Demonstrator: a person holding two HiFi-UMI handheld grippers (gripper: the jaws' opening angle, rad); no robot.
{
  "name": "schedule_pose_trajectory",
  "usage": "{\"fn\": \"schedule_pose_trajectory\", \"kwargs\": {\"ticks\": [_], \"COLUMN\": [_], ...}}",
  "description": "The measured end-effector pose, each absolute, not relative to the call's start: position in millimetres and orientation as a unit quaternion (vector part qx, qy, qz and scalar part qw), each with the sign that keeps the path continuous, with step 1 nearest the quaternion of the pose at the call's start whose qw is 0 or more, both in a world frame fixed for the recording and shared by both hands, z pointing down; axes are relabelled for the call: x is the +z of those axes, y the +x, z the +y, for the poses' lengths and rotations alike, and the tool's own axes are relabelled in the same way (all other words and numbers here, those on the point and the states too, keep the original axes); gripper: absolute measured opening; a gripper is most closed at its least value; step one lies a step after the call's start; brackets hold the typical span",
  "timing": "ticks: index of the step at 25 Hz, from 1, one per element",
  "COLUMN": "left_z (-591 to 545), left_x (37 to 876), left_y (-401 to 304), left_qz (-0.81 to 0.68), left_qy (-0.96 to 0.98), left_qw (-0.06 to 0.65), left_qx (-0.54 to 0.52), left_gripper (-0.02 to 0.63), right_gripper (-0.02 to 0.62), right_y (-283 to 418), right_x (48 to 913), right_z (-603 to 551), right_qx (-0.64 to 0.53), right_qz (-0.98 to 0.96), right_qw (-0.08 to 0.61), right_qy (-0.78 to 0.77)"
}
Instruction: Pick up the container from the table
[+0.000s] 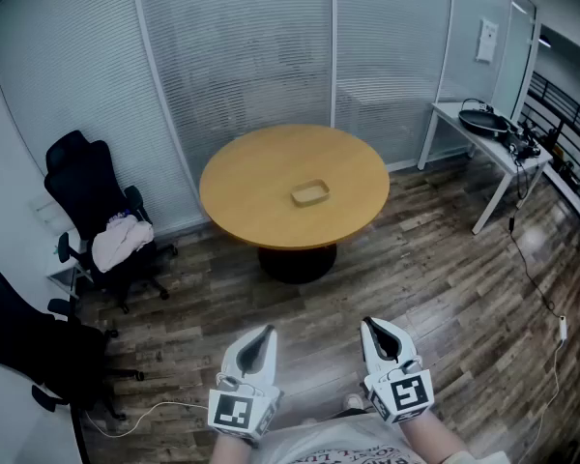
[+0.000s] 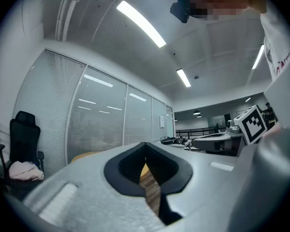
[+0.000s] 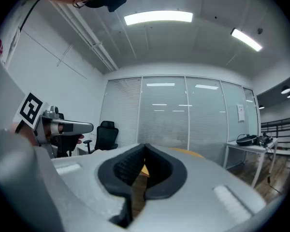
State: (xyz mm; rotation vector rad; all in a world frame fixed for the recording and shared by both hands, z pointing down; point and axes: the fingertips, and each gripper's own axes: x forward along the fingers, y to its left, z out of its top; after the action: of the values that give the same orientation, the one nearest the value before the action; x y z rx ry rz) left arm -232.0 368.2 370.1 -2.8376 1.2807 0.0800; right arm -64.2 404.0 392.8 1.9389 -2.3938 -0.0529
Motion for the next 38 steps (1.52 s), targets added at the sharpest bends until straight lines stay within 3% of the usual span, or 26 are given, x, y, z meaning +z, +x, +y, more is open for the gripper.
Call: {"fn": "schedule_pose_trajectory", "kwargs": {"ticks": [20, 29, 38], "left_z": [352.3, 304.5, 226.7], "left_x": [383.6, 405.6, 404.7], "left_y": [-259.0, -219.9, -127.0], "left_qz": [0.425, 0.455, 0.501], "left_qy": [-0.905, -0.89, -0.865], "left_qw": [-0.006, -0.012, -0.016], "left_qx": [0.029, 0.009, 0.008], "left_gripper": [0.006, 0.006, 0.006], "right_gripper": [0.003, 0.003, 0.003], "right_y": [-79.7, -12.5, 71.5], "right_x": [409.0, 428.8, 431.9], "right_z": [392.3, 333.5, 235.7], "right_qx": [0.02, 0.057, 0.07], "right_qz": [-0.757, -0.76, -0.799], "right_qw": [0.029, 0.017, 0.02], "right_qy": [0.653, 0.647, 0.598]}}
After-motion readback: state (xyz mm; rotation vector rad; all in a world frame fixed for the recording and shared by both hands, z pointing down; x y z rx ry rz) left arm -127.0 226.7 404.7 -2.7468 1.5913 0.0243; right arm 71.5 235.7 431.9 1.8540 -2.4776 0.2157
